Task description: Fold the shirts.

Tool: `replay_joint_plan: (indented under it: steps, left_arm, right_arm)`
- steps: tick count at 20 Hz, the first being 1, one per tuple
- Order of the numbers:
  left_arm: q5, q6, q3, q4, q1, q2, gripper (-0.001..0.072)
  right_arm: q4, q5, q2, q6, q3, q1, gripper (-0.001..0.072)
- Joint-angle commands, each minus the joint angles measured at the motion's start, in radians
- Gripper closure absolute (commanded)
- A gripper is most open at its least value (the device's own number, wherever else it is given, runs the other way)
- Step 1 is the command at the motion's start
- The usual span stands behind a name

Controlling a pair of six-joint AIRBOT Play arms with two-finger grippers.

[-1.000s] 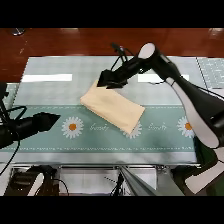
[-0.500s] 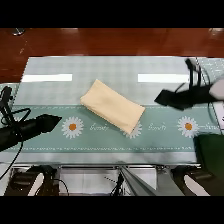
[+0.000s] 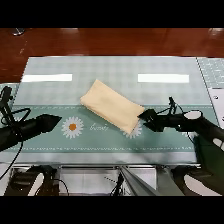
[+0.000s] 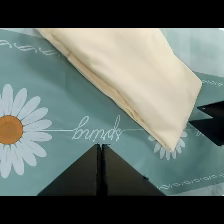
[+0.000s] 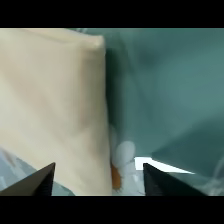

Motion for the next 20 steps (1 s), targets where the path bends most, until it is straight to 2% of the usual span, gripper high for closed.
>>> replay_joint_plan:
  steps: [1,2,3,4,5,7,10,16,20]
  left_arm:
    - [0.0,0.002,-0.001,0.0,0.0,0.0,0.0681]
    - [0.0,0.005,-0.001,0.001,0.0,0.0,0.0681]
    - [0.001,0.005,-0.001,0.001,0.0,0.0,0.0681]
    - [0.001,0.005,-0.001,0.001,0.0,0.0,0.0681]
    - [0.0,0.005,-0.001,0.001,0.0,0.0,0.0681]
    - [0.0,0.005,-0.001,0.0,0.0,0.0,0.0681]
    - [0.006,0.005,-0.001,0.001,0.0,0.0,0.0681]
    - [0.008,0.005,-0.001,0.0,0.0,0.0,0.0681]
    - [0.009,0.005,-0.001,-0.037,0.0,0.0,0.0681]
  right_arm:
    - [0.126,0.063,-0.194,-0.122,0.104,0.042,0.0177]
    - [0.123,0.071,-0.218,-0.124,0.148,0.078,0.0262]
    - [0.109,0.082,-0.238,-0.135,0.203,0.12,0.0385]
    - [0.084,0.103,-0.253,-0.15,0.266,0.155,0.0586]
    - [0.051,0.132,-0.258,-0.171,0.331,0.175,0.0695]
    - [-0.061,0.229,-0.257,-0.137,0.497,0.179,0.0695]
    - [-0.337,0.388,-0.244,0.056,0.825,0.167,0.0695]
    - [-0.518,0.67,-0.241,0.253,1.364,-0.035,0.0695]
    - [-0.558,0.892,-0.204,0.315,1.49,-0.291,0.0695]
